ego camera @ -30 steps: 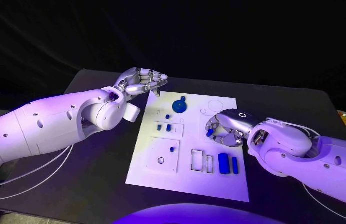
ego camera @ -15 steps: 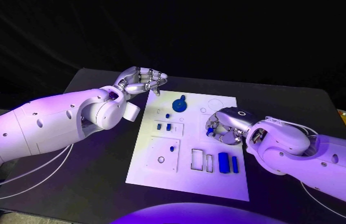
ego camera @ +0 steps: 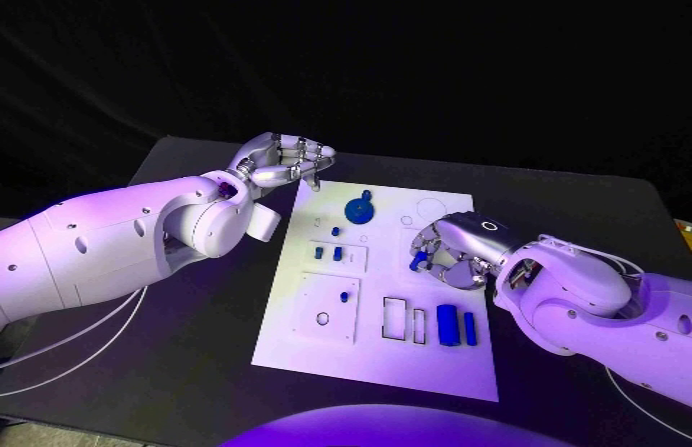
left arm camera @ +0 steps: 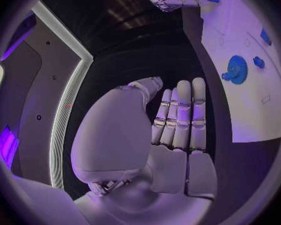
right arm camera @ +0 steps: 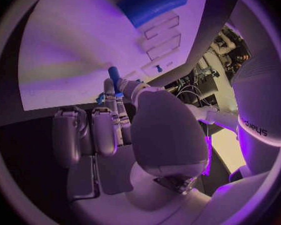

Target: Assemble the parts on the task board

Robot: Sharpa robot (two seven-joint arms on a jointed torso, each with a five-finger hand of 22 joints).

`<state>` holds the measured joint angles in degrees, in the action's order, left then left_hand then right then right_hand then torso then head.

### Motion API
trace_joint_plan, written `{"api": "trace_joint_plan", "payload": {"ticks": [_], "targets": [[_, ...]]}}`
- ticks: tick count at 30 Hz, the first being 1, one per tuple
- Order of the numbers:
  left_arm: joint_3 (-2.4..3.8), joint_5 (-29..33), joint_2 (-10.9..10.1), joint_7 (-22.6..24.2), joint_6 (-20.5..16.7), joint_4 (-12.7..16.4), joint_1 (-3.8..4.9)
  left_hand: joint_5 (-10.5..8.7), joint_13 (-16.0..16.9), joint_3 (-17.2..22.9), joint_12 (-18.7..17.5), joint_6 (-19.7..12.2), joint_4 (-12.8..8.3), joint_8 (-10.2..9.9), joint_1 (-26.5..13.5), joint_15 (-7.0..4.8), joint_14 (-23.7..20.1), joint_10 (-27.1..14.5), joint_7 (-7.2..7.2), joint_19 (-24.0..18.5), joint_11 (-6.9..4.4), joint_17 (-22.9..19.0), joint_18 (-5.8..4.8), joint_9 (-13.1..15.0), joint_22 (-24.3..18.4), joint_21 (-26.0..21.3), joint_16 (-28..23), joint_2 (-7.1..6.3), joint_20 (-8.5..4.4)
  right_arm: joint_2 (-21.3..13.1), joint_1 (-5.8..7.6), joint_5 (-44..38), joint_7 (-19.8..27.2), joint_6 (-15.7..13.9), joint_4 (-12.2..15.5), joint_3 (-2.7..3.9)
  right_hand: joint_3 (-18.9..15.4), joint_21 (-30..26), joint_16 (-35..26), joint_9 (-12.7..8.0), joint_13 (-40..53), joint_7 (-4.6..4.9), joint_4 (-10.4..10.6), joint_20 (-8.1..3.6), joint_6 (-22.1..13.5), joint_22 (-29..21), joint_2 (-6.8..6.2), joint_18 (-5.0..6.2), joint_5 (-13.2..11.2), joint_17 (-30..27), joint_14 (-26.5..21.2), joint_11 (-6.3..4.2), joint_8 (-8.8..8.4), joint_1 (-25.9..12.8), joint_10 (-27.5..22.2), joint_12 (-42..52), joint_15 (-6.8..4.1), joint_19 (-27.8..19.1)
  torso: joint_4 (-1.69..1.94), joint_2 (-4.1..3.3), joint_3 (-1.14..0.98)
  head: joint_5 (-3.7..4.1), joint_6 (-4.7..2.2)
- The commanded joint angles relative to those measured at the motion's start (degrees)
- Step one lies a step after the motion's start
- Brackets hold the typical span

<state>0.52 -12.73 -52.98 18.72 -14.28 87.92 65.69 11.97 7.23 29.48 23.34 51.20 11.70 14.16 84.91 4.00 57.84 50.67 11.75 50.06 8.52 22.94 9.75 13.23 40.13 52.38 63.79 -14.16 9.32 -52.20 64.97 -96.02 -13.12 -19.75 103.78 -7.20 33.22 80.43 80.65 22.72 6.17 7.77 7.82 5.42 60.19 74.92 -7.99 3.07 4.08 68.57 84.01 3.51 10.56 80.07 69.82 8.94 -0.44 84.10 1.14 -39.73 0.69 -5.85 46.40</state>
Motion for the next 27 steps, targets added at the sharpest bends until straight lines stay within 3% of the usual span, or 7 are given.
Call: {"api": "trace_joint_plan", "payload": {"ticks": [1, 7, 13, 20, 27], "targets": [[0.03, 0.4, 0.2, 0.3, 0.7, -0.1, 0.01, 0.11, 0.1, -0.2, 0.3, -0.5, 0.0, 0.0, -0.3, 0.1, -0.4, -0.5, -0.01, -0.2, -0.1, -0.1, 0.76, 0.0, -0.1, -0.3, -0.2, 0.28, 0.23, -0.6, 0.63, 0.7, 0.1, -1.7, 1.9, 0.14, 0.2, 0.2, 0.1, 2.7, 0.1, -0.64, -0.1, -0.42, 0.7, 11.3, -0.26, -1.03, 0.3, 0.0, 1.9, 0.09, 2.32, -0.4, 0.0, -0.1, -0.43, 2.4, -0.04, 0.08, 0.02, -0.02, -0.17], [0.01, 0.5, 0.6, 0.4, 0.8, -0.4, -0.04, 0.11, 0.1, -0.2, 0.3, -0.5, 0.0, 0.0, -0.3, 0.1, -0.4, -0.5, -0.01, -0.2, -0.1, -0.1, 0.76, 0.0, -0.1, -0.3, -0.2, 0.28, 0.23, -0.9, 1.62, 1.4, 0.4, -2.7, 5.2, 0.34, 0.3, 0.2, 0.1, 2.9, 0.1, -0.66, -0.3, -0.43, 0.8, 11.3, -0.44, -1.04, 0.4, -0.1, 1.9, 0.05, 2.48, -0.5, 0.2, -0.2, -0.44, 2.4, -0.01, 0.16, 0.03, -0.17, -0.32], [0.0, 0.6, 1.0, 0.4, 0.9, -0.7, -0.12, 0.12, 0.1, -0.3, 0.3, -0.5, 0.0, 0.0, -0.3, 0.11, -0.5, -0.6, 0.0, -0.2, -0.09, -0.1, 0.76, 0.0, -0.1, -0.3, -0.2, 0.28, 0.23, 2.3, 1.49, 2.3, 1.3, -3.0, 6.0, 0.38, 0.4, 0.2, 0.1, 2.9, 0.1, -0.67, -0.4, -0.43, 0.8, 11.3, -0.47, -1.03, 0.5, -0.1, 1.9, 0.03, 2.56, -0.5, 0.3, -0.2, -0.45, 2.4, -0.11, 0.1, -0.02, -0.77, -0.17], [-0.01, 0.7, 1.6, 0.5, 1.0, -1.0, -0.19, 0.12, 0.1, -0.3, 0.3, -0.5, 0.0, 0.0, -0.3, 0.11, -0.5, -0.6, 0.0, -0.2, -0.09, -0.1, 0.76, 0.0, -0.1, -0.3, -0.2, 0.28, 0.23, 8.2, -0.34, 2.4, 2.8, -2.8, 4.9, 0.12, 0.5, 0.0, 0.1, 3.0, 0.1, -0.65, -0.5, -0.44, 0.8, 11.2, -0.47, -0.98, 0.6, -0.1, 1.9, 0.03, 2.61, -0.5, 0.4, -0.3, -0.46, 2.3, 0.1, 0.03, 0.02, -1.16, -0.21], [-0.01, 0.8, 2.1, 0.5, 1.2, -1.2, -0.22, 0.13, 0.1, -0.3, 0.3, -0.5, 0.0, 0.0, -0.3, 0.12, -0.5, -0.6, 0.0, -0.3, -0.08, -0.1, 0.76, 0.0, -0.1, -0.3, -0.2, 0.3, 0.25, 12.8, -3.07, 2.1, 4.0, -2.3, 2.4, -0.37, 0.6, -0.1, 0.1, 3.1, 0.1, -0.63, -0.7, -0.44, 0.7, 11.2, -0.52, -0.97, 0.8, -0.1, 1.9, 0.04, 2.67, -0.4, 0.4, -0.4, -0.46, 2.3, 0.02, 0.0, 0.14, -2.01, 0.17]]}}
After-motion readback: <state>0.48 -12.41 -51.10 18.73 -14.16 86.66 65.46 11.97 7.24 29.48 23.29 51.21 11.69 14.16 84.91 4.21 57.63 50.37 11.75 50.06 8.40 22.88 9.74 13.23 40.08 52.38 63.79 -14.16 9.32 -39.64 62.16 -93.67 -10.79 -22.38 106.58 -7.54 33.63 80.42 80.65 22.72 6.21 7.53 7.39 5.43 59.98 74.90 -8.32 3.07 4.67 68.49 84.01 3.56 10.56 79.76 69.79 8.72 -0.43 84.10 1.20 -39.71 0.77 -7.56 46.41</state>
